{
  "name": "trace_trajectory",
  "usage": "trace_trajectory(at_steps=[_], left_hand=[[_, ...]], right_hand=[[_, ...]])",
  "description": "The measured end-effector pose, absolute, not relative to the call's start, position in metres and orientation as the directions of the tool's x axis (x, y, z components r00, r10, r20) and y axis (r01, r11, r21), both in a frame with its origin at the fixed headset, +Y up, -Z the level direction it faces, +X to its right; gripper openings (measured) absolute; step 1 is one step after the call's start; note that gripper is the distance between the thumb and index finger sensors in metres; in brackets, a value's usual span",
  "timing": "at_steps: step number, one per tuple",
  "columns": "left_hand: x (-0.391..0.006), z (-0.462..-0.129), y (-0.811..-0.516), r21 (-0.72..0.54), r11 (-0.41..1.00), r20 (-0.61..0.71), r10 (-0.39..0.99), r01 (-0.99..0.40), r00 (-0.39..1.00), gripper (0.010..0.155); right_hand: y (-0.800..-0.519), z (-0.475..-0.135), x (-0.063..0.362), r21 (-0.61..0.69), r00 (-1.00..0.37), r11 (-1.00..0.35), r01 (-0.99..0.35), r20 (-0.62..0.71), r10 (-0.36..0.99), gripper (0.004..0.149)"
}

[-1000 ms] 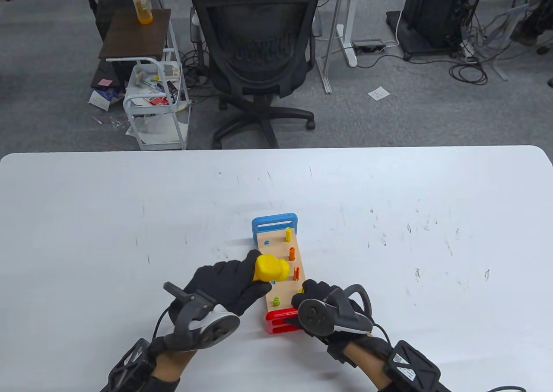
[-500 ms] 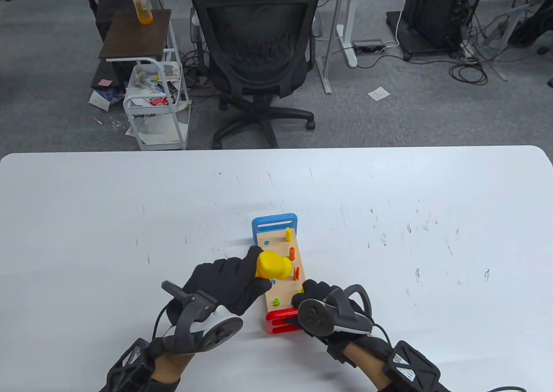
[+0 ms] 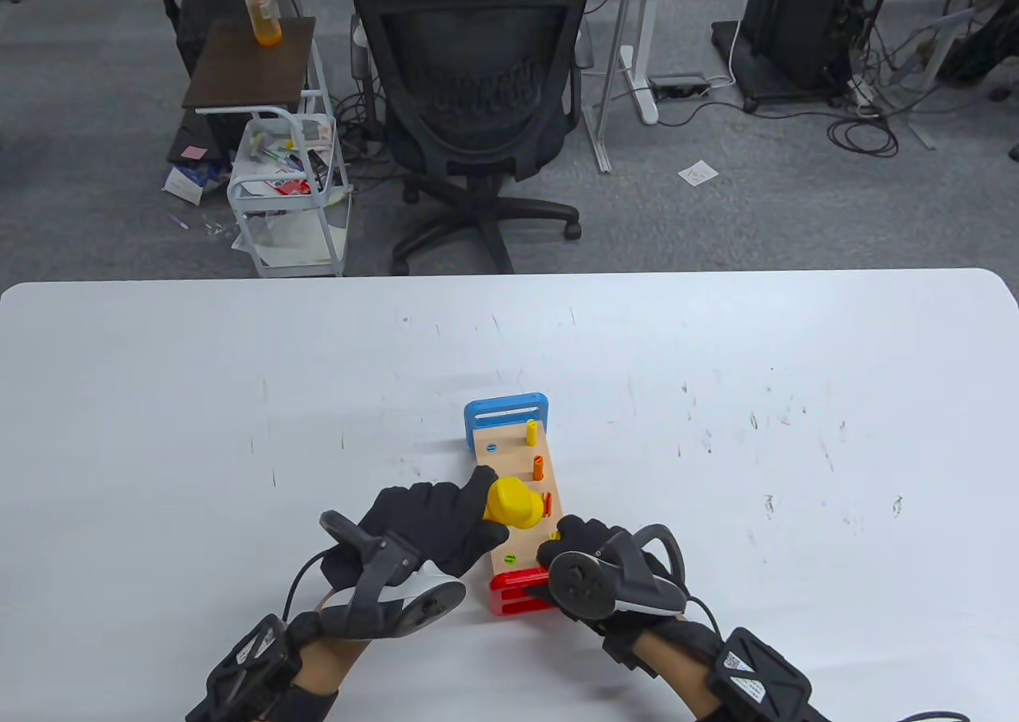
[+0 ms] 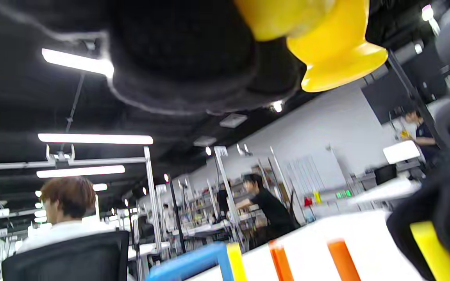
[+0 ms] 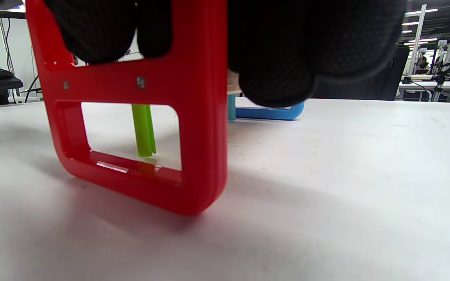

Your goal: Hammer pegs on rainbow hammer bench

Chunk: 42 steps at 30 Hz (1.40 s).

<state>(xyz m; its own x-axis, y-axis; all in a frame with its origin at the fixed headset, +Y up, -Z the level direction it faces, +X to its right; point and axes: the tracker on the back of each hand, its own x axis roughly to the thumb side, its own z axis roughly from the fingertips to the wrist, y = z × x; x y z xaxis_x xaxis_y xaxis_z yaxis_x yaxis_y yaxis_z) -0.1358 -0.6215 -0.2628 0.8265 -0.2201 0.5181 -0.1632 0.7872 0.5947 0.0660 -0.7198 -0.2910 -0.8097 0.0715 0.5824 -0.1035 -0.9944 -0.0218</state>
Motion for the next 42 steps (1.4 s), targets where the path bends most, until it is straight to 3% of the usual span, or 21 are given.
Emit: trace_trajectory(at_steps=[3,8,10,14,19,26,34,37,42], left_hand=[[-0.138,-0.261,-0.622,0.612,0.770,0.505,-0.204,-0.181,0.839,0.071],[-0.135,-0.277,-0.673,0.516,0.855,0.498,-0.262,-0.040,0.826,0.071],[-0.136,-0.281,-0.681,0.474,0.879,0.504,-0.218,-0.057,0.836,0.071],[-0.137,-0.279,-0.672,0.436,0.877,0.513,-0.058,-0.202,0.857,0.071],[-0.132,-0.269,-0.669,0.474,0.856,0.517,-0.082,-0.205,0.852,0.071],[-0.123,-0.261,-0.666,0.358,0.871,0.555,0.093,-0.338,0.827,0.070],[-0.110,-0.252,-0.668,0.350,0.863,0.578,0.106,-0.364,0.809,0.070],[-0.109,-0.250,-0.667,0.272,0.866,0.588,0.195,-0.419,0.785,0.070],[-0.112,-0.252,-0.667,0.040,0.808,0.571,0.464,-0.587,0.677,0.069]], right_hand=[[-0.720,-0.291,0.066,-0.023,-0.810,-0.995,-0.102,0.582,0.070,0.037],[-0.720,-0.291,0.066,-0.023,-0.810,-0.995,-0.102,0.583,0.070,0.037],[-0.720,-0.291,0.066,-0.019,-0.808,-0.995,-0.101,0.585,0.071,0.038],[-0.717,-0.290,0.069,0.047,-0.799,-0.994,-0.099,0.591,0.108,0.050],[-0.706,-0.280,0.073,0.026,-0.807,-0.990,-0.141,0.576,0.130,0.072],[-0.686,-0.258,0.076,-0.222,-0.795,-0.908,-0.355,0.583,0.168,0.068],[-0.690,-0.250,0.063,-0.278,-0.741,-0.874,-0.398,0.659,0.127,0.077],[-0.689,-0.251,0.065,-0.269,-0.731,-0.863,-0.427,0.665,0.154,0.082],[-0.688,-0.249,0.067,-0.268,-0.721,-0.845,-0.463,0.669,0.182,0.084]])
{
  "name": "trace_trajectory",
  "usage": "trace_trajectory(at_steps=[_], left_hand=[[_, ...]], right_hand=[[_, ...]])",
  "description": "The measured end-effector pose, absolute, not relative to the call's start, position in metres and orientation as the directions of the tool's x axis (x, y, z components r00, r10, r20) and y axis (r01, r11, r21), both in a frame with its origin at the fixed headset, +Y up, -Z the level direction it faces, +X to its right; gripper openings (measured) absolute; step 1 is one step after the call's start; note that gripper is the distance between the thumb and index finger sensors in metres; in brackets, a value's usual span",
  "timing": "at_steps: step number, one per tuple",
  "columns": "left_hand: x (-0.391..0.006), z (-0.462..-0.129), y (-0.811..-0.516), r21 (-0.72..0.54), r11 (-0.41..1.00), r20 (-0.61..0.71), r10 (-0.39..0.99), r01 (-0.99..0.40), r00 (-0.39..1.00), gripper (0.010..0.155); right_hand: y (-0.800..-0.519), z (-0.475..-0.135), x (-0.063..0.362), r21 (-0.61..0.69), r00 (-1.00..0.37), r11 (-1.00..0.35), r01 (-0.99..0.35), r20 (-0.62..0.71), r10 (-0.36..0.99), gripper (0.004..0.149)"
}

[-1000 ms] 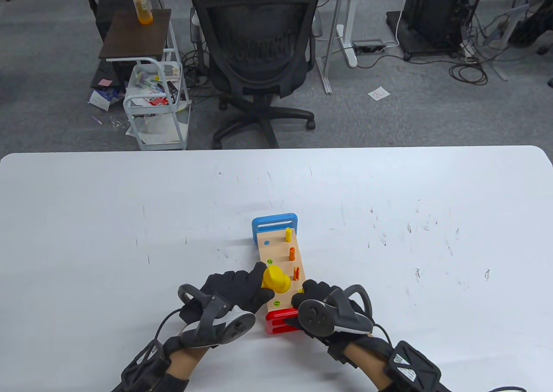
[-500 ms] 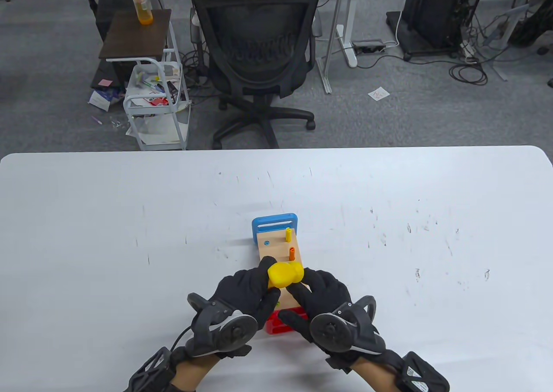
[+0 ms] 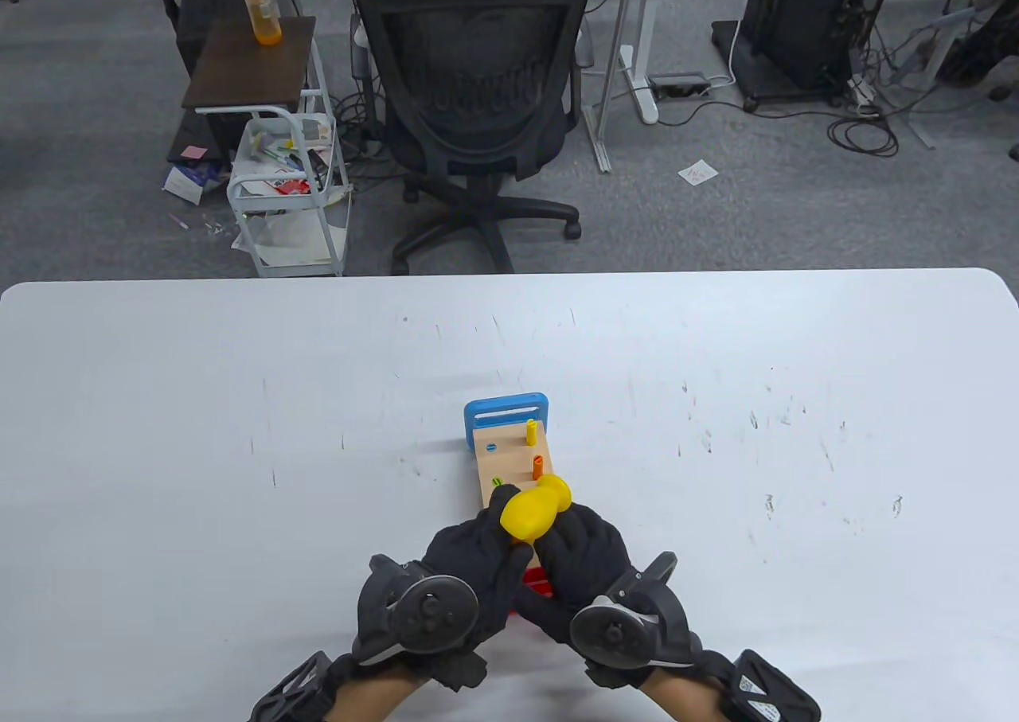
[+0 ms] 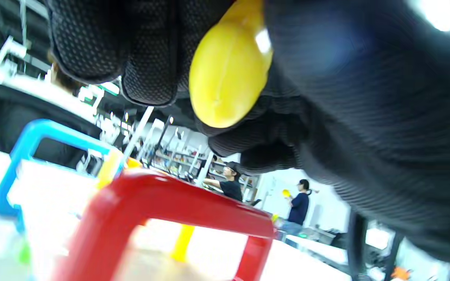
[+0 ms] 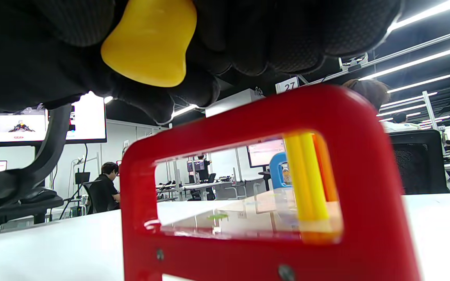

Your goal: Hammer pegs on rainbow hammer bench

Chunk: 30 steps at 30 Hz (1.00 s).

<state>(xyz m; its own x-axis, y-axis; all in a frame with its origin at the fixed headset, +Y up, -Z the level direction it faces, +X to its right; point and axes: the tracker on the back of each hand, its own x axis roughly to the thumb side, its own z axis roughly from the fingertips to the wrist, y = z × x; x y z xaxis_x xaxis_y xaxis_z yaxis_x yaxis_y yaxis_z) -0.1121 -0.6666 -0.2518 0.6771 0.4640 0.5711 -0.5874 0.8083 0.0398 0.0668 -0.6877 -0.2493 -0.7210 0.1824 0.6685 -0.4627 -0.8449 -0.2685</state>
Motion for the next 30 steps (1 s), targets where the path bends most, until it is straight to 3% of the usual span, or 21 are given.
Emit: trace_trajectory(at_steps=[6,11,18,22,26,30], left_hand=[[-0.118,-0.252,-0.668,-0.147,0.698,0.523,0.656,-0.701,0.544,0.071],[-0.119,-0.254,-0.668,-0.183,0.687,0.532,0.671,-0.703,0.517,0.072],[-0.126,-0.264,-0.674,-0.267,0.632,0.520,0.730,-0.728,0.443,0.073],[-0.132,-0.268,-0.678,-0.233,0.645,0.543,0.707,-0.728,0.453,0.074],[-0.139,-0.273,-0.683,-0.101,0.775,0.541,0.569,-0.624,0.619,0.065],[-0.136,-0.275,-0.694,-0.051,0.844,0.530,0.476,-0.534,0.702,0.063]], right_hand=[[-0.689,-0.247,0.060,-0.278,-0.742,-0.857,-0.434,0.649,0.165,0.081],[-0.684,-0.249,0.054,-0.180,-0.722,-0.843,-0.508,0.622,0.302,0.078],[-0.678,-0.258,0.057,-0.162,-0.713,-0.839,-0.520,0.623,0.321,0.076],[-0.663,-0.268,0.066,-0.222,-0.719,-0.842,-0.492,0.649,0.249,0.073],[-0.642,-0.290,0.083,-0.160,-0.720,-0.826,-0.541,0.597,0.355,0.070],[-0.625,-0.312,0.095,-0.205,-0.774,-0.839,-0.503,0.539,0.332,0.062]])
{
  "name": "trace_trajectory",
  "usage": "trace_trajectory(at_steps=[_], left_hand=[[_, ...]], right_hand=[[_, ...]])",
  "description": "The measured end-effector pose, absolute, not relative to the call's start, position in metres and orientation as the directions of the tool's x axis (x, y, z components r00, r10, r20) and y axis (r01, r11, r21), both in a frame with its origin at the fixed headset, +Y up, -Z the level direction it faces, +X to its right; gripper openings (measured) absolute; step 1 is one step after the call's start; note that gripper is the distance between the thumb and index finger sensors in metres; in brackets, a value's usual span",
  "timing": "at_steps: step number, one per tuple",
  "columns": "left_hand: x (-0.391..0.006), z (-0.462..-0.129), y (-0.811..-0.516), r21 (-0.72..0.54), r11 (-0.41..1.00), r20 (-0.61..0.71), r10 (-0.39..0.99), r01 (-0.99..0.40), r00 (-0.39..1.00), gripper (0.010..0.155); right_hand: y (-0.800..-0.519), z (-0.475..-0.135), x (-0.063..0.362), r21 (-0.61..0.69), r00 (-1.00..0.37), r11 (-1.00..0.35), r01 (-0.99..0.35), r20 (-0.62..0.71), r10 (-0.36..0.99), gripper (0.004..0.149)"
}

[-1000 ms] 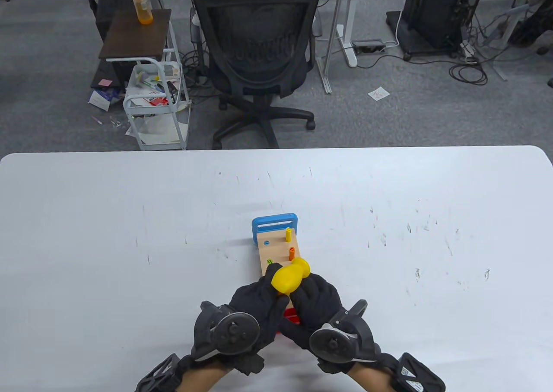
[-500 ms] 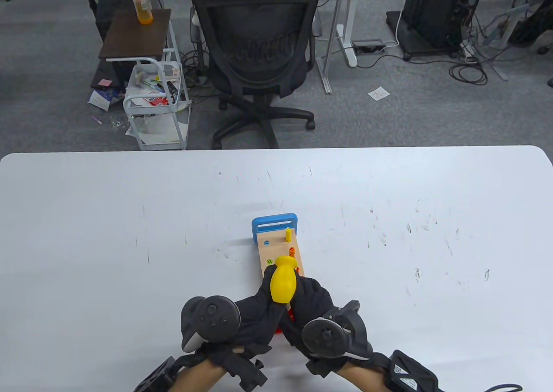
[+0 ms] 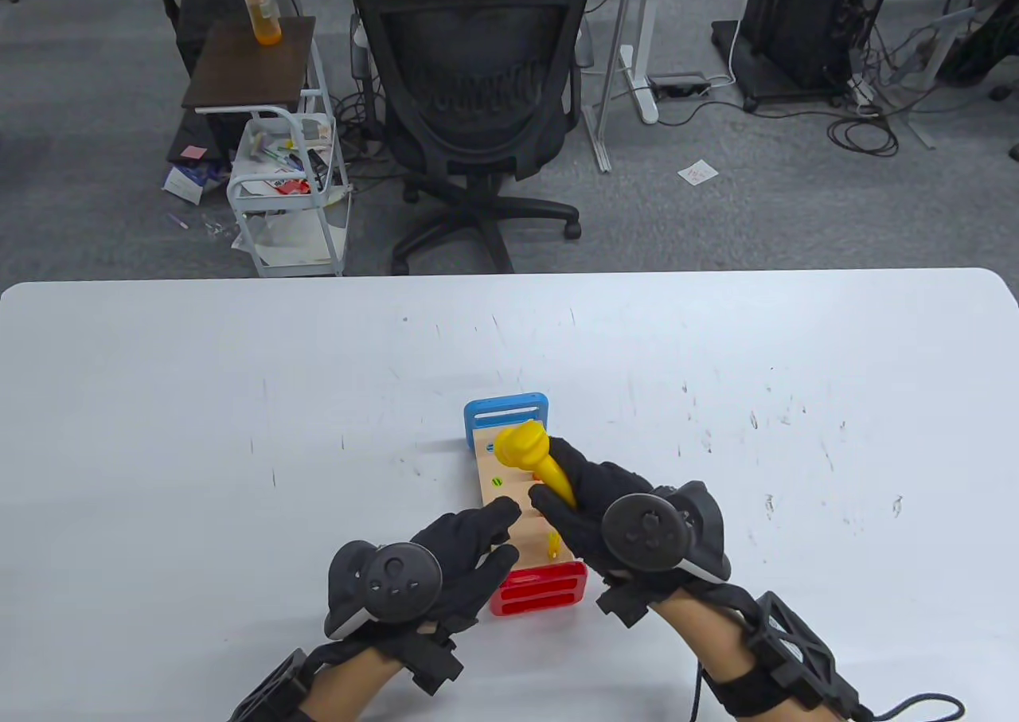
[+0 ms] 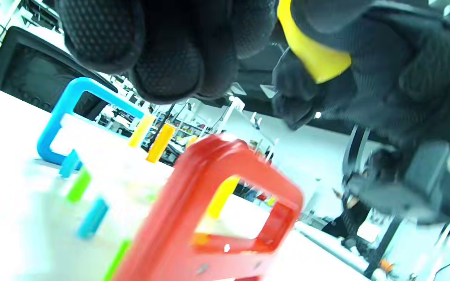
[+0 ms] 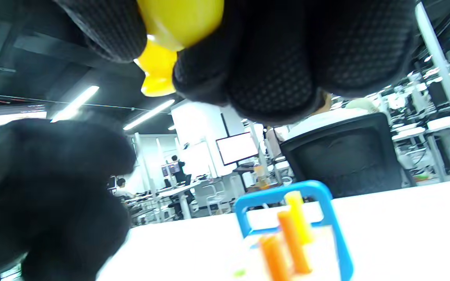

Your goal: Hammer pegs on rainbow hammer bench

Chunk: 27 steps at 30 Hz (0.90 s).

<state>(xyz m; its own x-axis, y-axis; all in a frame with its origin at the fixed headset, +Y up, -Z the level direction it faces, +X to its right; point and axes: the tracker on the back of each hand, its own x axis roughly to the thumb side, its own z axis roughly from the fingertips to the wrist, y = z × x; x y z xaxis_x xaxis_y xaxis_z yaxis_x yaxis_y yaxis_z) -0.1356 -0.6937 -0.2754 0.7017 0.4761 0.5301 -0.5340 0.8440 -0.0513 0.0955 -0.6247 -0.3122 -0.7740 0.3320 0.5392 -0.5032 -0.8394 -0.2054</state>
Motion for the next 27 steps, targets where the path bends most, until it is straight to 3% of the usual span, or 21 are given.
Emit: trace_trajectory(at_steps=[3,8,11,14,17,27], left_hand=[[-0.126,-0.277,-0.702,-0.052,0.888,0.529,0.412,-0.456,0.742,0.065],[-0.111,-0.284,-0.720,-0.001,0.971,0.553,0.200,-0.240,0.809,0.067],[-0.108,-0.288,-0.734,-0.065,0.960,0.559,0.260,-0.271,0.787,0.061],[-0.107,-0.292,-0.735,-0.039,0.962,0.591,0.240,-0.270,0.770,0.059],[-0.109,-0.294,-0.739,-0.050,0.949,0.592,0.280,-0.312,0.756,0.058],[-0.114,-0.298,-0.746,-0.116,0.893,0.539,0.424,-0.434,0.728,0.062]], right_hand=[[-0.616,-0.330,0.098,-0.186,-0.807,-0.877,-0.443,0.509,0.299,0.061],[-0.600,-0.339,0.097,-0.309,-0.802,-0.828,-0.467,0.542,0.250,0.059],[-0.597,-0.348,0.097,-0.287,-0.801,-0.838,-0.465,0.539,0.260,0.060],[-0.602,-0.358,0.099,-0.285,-0.792,-0.811,-0.511,0.523,0.316,0.061],[-0.615,-0.368,0.101,-0.327,-0.779,-0.756,-0.568,0.511,0.364,0.062],[-0.656,-0.386,0.097,-0.340,-0.799,-0.765,-0.547,0.486,0.355,0.061]])
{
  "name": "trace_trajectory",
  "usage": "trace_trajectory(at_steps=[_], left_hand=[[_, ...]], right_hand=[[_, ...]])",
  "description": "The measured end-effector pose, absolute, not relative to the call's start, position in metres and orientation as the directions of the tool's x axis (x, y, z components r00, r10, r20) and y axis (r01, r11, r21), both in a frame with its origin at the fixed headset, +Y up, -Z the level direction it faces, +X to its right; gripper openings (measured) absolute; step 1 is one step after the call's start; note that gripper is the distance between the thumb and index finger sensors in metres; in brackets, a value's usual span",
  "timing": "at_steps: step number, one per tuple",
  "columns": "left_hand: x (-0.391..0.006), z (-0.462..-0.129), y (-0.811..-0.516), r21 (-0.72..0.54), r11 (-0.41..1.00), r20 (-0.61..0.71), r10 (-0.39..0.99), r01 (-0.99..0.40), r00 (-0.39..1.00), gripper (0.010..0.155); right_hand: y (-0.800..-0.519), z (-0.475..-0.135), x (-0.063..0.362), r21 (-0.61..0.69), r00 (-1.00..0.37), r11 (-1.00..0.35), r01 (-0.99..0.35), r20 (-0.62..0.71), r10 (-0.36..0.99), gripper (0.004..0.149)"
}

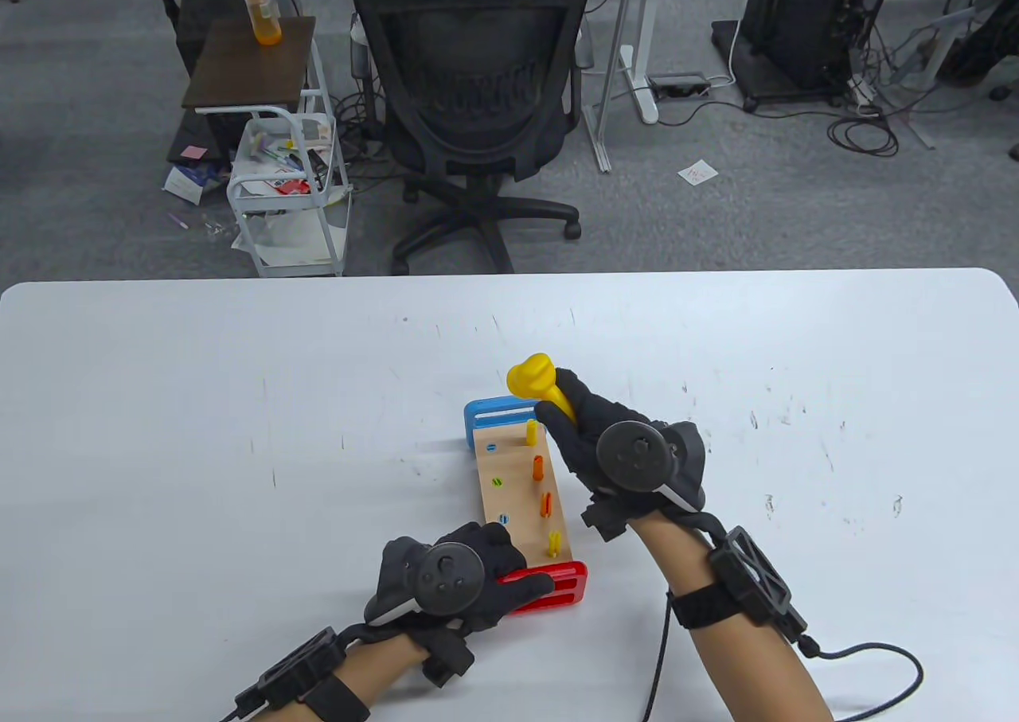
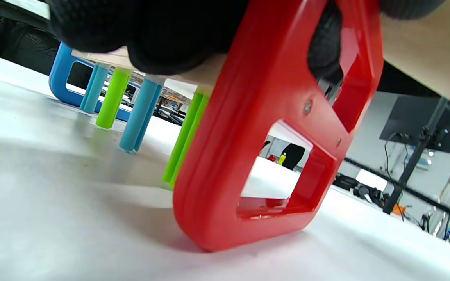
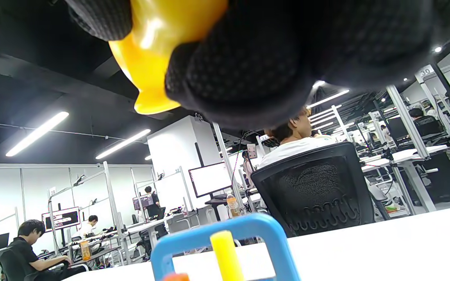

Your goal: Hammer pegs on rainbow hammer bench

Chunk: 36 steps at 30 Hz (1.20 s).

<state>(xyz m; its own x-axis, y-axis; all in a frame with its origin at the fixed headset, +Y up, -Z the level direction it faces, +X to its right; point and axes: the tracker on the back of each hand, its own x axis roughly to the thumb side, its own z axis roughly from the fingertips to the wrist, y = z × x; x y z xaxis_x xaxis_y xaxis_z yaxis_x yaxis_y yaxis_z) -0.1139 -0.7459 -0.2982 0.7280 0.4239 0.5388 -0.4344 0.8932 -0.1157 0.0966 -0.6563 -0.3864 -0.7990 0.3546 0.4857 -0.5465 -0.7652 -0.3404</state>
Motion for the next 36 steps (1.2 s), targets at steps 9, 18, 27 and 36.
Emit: trace_trajectory(at_steps=[9,18,27,36], left_hand=[[-0.114,-0.298,-0.746,-0.121,0.884,0.532,0.442,-0.452,0.722,0.062],[-0.113,-0.298,-0.746,-0.116,0.885,0.536,0.439,-0.452,0.722,0.062],[-0.114,-0.300,-0.747,-0.141,0.871,0.522,0.469,-0.471,0.712,0.061],[-0.114,-0.300,-0.747,-0.143,0.876,0.526,0.461,-0.461,0.714,0.061]], right_hand=[[-0.693,-0.410,0.096,-0.191,-0.831,-0.834,-0.518,0.343,0.437,0.061],[-0.627,-0.392,0.109,-0.329,-0.730,-0.673,-0.663,0.483,0.483,0.061],[-0.680,-0.400,0.096,-0.199,-0.848,-0.880,-0.432,0.421,0.321,0.061],[-0.634,-0.395,0.103,-0.340,-0.761,-0.710,-0.616,0.489,0.426,0.061]])
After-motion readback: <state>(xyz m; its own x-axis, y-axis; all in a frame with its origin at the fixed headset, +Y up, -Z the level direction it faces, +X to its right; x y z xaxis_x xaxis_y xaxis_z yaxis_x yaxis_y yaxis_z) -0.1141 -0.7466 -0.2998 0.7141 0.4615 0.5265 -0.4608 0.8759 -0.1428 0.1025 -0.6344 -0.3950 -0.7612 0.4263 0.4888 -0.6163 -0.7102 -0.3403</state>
